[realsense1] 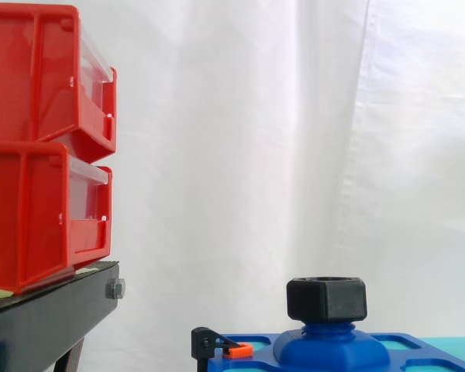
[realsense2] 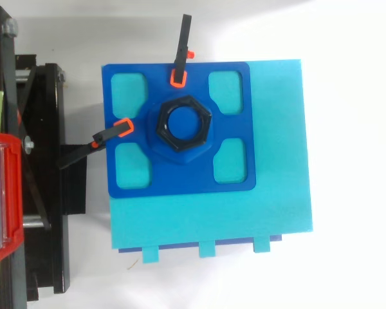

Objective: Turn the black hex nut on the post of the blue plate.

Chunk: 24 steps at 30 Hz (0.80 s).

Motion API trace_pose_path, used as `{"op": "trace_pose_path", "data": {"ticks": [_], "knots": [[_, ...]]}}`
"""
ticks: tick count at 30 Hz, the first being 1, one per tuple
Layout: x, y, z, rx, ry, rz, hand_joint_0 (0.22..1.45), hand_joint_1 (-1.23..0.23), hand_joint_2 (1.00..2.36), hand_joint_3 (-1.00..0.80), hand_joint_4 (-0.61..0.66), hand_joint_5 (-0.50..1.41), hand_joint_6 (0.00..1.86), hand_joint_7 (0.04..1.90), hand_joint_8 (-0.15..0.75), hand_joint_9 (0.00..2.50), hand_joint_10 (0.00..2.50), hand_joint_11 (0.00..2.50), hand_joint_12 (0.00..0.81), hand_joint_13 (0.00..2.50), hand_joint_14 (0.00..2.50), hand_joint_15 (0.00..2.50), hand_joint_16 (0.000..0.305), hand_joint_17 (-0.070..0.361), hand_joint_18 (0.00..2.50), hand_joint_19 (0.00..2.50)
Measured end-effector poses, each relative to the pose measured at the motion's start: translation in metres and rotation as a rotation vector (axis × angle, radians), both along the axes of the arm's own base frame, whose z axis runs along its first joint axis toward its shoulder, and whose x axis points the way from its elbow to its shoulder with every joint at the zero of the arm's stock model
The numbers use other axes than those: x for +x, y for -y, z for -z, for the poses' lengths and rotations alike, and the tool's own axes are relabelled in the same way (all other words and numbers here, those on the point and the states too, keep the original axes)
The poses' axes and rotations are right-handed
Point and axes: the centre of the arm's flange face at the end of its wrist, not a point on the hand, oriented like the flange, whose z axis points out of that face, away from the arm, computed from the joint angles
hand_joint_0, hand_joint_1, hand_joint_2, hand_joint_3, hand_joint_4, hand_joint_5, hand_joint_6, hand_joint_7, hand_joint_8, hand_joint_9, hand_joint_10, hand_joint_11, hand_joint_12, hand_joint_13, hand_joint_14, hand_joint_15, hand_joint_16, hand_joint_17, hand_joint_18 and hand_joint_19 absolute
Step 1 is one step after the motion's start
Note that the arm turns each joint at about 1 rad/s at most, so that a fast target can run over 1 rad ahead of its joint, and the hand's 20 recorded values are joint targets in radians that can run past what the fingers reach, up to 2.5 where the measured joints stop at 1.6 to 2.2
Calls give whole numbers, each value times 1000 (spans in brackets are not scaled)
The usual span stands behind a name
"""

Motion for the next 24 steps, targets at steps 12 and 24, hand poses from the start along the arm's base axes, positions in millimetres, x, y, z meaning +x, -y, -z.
{"op": "trace_pose_path", "data": {"ticks": [12, 24], "knots": [[29, -5, 9, 85, 96, 53, 465, -470, 1000, -500, 108, -252, 501, 677, 241, 266, 0, 0, 380, 238, 0, 25, 57, 128, 0, 80], [126, -29, 48, 12, 136, 19, 469, -470, 1000, -500, 117, -250, 501, 674, 248, 290, 0, 0, 385, 261, 0, 36, 56, 127, 23, 93]]}}
